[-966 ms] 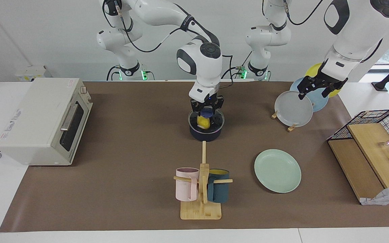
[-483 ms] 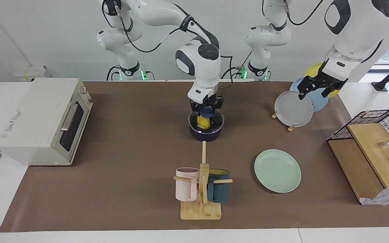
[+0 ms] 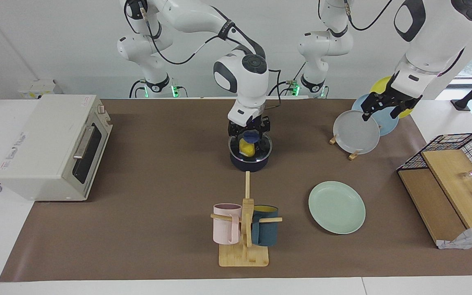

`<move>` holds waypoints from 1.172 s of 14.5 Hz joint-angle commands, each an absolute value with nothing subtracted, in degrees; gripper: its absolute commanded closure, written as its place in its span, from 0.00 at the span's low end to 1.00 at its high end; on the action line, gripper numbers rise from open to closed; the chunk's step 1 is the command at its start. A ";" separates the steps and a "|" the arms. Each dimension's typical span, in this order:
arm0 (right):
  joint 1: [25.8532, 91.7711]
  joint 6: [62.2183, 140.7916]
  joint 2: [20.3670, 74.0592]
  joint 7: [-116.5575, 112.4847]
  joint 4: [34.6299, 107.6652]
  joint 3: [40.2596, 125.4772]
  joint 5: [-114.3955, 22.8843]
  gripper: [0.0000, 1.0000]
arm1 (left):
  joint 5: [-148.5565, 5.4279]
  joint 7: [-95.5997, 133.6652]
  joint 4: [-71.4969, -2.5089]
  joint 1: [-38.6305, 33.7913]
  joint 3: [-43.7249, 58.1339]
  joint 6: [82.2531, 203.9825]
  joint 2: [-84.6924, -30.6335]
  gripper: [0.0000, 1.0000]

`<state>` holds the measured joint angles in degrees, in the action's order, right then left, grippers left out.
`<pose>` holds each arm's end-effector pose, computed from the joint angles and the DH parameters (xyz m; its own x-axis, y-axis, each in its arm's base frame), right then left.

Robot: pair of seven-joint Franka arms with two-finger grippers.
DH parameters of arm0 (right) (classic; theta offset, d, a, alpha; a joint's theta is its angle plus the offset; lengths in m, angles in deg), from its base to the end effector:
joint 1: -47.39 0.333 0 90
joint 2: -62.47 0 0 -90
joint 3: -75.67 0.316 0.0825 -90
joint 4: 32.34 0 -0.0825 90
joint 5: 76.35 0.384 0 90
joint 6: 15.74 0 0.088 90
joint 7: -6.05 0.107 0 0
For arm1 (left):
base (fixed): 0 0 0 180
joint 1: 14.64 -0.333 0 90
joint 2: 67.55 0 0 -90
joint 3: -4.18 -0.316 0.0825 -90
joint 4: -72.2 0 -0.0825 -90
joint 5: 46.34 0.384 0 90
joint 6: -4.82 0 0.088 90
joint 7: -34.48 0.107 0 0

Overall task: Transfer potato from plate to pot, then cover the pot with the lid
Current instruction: 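Open the right gripper and raise it away from the lid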

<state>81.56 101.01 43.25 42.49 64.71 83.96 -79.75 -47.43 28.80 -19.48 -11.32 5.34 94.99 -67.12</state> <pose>0.4886 0.4310 0.4040 0.9923 0.1229 0.0133 0.1229 -0.9924 -0.0025 0.5541 -0.0454 0.6068 0.9991 0.0210 -0.0356 0.0216 -0.9996 0.0157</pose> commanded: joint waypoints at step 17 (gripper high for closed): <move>52.94 69.68 63.50 19.25 57.12 83.58 -80.21 0.00 | -48.10 29.03 -20.44 -11.74 5.32 95.35 -68.16 0.00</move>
